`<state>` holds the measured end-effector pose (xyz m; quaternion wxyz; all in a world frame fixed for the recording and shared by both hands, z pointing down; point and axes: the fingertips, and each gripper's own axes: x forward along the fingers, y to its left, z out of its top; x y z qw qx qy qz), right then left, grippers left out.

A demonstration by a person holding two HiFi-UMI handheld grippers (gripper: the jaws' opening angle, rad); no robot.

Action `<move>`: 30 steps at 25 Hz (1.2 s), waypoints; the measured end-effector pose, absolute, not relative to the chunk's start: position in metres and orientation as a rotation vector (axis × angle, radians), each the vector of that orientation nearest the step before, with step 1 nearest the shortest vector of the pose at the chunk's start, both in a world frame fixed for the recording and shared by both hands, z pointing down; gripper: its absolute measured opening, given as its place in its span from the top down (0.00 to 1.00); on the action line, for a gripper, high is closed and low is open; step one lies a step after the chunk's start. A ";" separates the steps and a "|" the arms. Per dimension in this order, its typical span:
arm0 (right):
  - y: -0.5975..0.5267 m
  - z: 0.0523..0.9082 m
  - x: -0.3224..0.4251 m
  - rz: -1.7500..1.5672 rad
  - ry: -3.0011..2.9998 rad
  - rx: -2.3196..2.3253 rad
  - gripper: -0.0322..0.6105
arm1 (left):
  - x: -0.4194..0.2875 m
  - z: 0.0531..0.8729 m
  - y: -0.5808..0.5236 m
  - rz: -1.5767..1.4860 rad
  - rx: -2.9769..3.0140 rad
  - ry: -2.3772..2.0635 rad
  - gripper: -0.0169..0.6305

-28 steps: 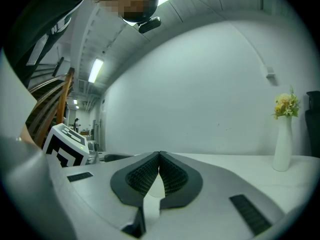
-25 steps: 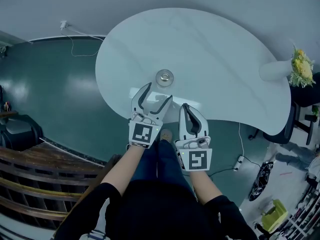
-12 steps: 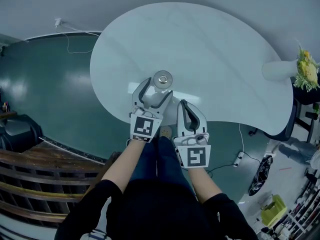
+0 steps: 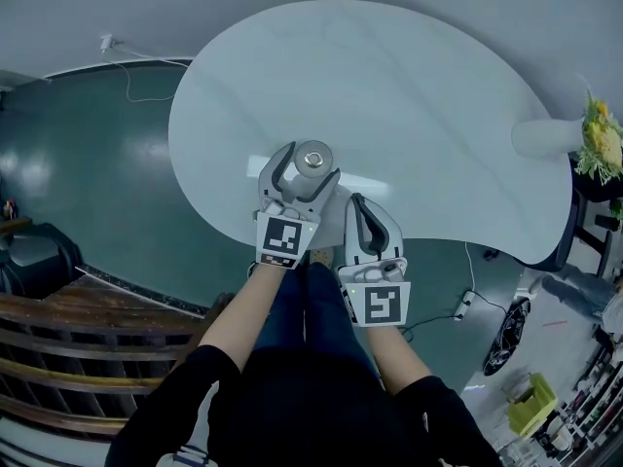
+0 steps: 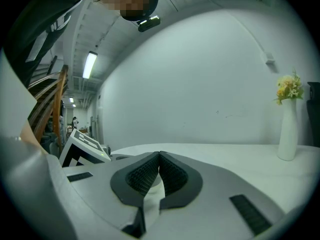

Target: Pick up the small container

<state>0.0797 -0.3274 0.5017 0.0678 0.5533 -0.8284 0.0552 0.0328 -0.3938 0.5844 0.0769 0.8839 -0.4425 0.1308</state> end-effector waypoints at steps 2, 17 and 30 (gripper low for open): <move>-0.330 0.504 0.081 0.173 -2.496 1.667 0.91 | 0.035 0.585 -0.398 0.394 2.648 -1.325 0.43; -0.336 0.504 0.087 0.195 -2.497 1.685 0.91 | 0.042 0.592 -0.411 0.409 2.604 -1.313 0.44; -0.332 0.478 0.087 0.108 -2.497 1.693 0.91 | 0.045 0.552 -0.396 0.383 2.671 -1.317 0.45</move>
